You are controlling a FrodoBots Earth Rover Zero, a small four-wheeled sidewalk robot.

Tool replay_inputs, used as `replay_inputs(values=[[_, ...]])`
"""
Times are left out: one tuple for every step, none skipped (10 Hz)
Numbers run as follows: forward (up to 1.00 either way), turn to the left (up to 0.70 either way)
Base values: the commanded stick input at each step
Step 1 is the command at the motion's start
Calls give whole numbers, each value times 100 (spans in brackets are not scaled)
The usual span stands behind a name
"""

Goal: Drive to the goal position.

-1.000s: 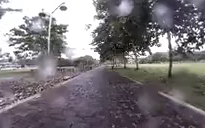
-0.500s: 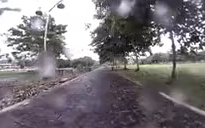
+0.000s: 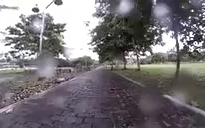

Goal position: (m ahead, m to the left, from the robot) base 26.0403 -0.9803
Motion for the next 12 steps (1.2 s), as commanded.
replay_inputs(values=[[70, 0], [70, -12], [70, -35], [70, -23], [70, 0], [70, 0], [70, 0], [70, 0], [70, 0], [70, 0], [70, 0], [70, 0]])
